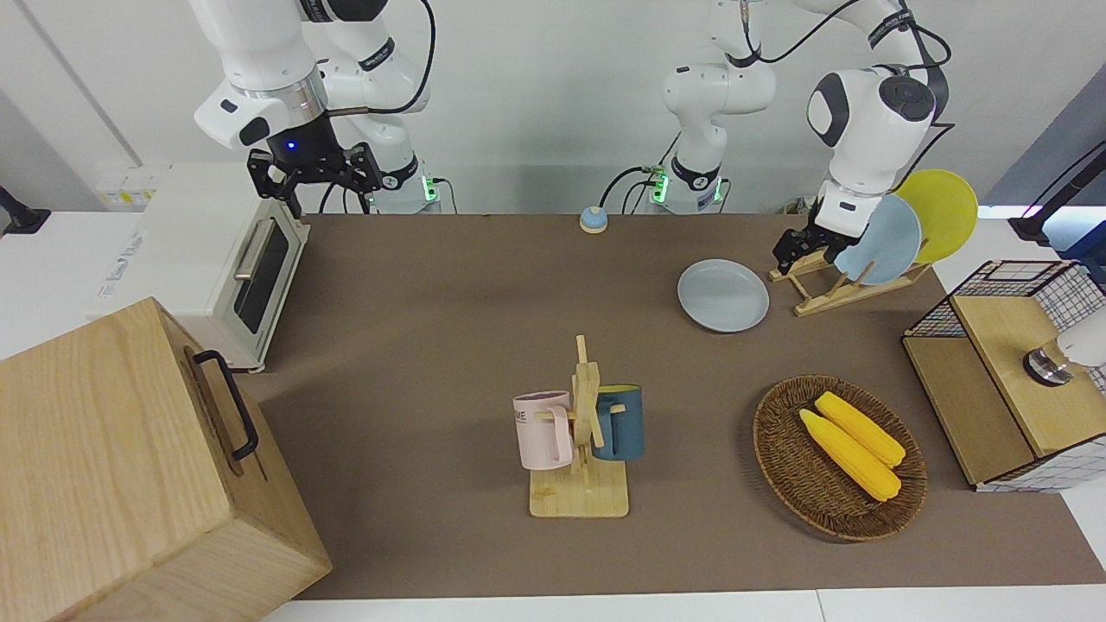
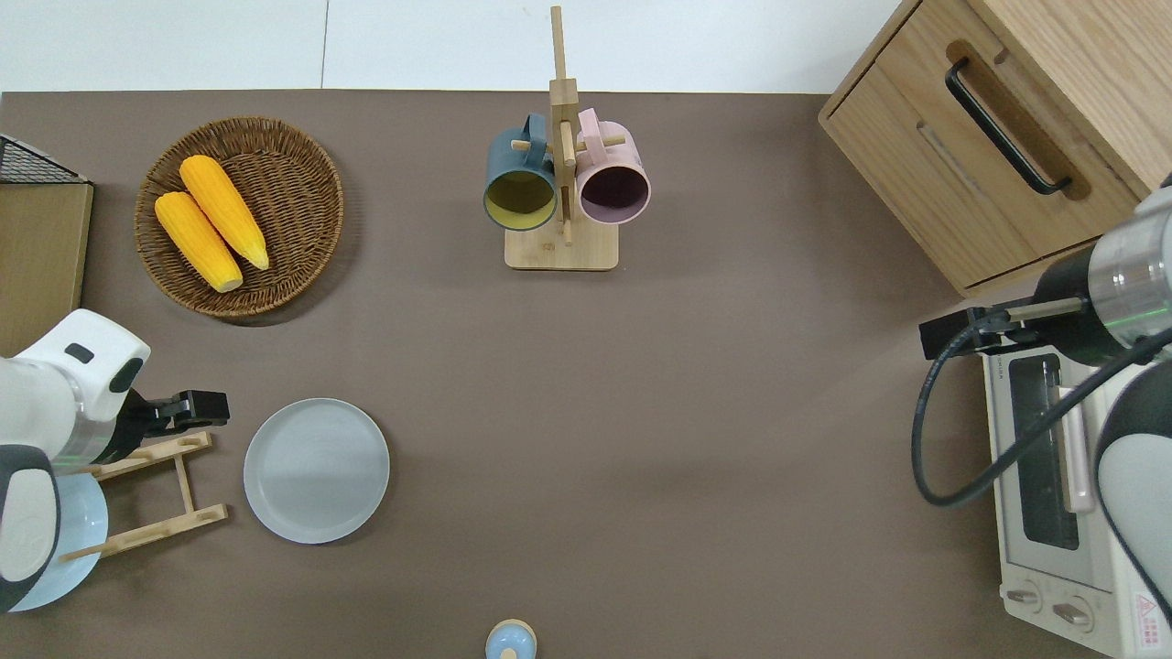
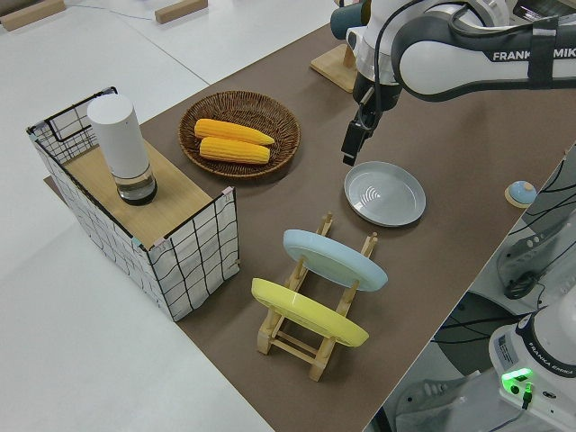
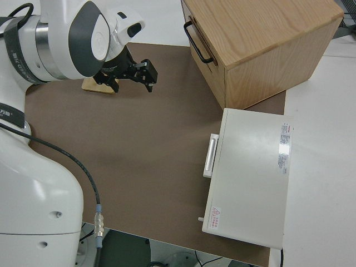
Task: Pick gray plate from table and place it on lower plate rack with left arm
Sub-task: 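Move the left gripper over the gray plate's edge nearest the rack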
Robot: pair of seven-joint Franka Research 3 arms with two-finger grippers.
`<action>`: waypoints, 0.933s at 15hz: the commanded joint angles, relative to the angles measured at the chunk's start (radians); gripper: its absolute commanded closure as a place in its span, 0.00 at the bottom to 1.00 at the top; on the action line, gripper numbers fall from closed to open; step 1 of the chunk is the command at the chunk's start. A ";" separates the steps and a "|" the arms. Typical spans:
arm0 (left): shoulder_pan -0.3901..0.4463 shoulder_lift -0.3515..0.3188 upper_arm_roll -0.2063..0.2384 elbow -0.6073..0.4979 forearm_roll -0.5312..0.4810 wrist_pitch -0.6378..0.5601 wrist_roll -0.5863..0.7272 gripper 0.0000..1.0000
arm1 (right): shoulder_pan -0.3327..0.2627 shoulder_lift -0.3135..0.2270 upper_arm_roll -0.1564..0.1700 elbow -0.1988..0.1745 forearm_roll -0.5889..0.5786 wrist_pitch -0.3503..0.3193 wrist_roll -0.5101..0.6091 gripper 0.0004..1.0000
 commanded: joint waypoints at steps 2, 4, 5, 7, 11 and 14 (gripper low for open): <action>-0.012 -0.063 0.012 -0.154 0.019 0.070 -0.005 0.01 | -0.020 -0.003 0.017 0.009 -0.001 -0.014 0.012 0.02; -0.014 -0.065 0.012 -0.189 0.018 0.081 -0.011 0.01 | -0.020 -0.001 0.017 0.009 -0.001 -0.014 0.012 0.02; -0.014 -0.065 0.012 -0.211 0.018 0.096 -0.011 0.01 | -0.020 -0.003 0.017 0.009 -0.001 -0.014 0.012 0.02; -0.015 -0.062 0.012 -0.247 0.012 0.137 -0.013 0.01 | -0.020 -0.001 0.017 0.009 -0.001 -0.014 0.012 0.02; -0.014 -0.034 0.012 -0.303 0.009 0.208 -0.013 0.01 | -0.020 -0.003 0.017 0.009 -0.001 -0.014 0.012 0.02; -0.014 0.006 0.012 -0.303 0.006 0.208 -0.013 0.01 | -0.020 -0.003 0.017 0.009 -0.001 -0.014 0.012 0.02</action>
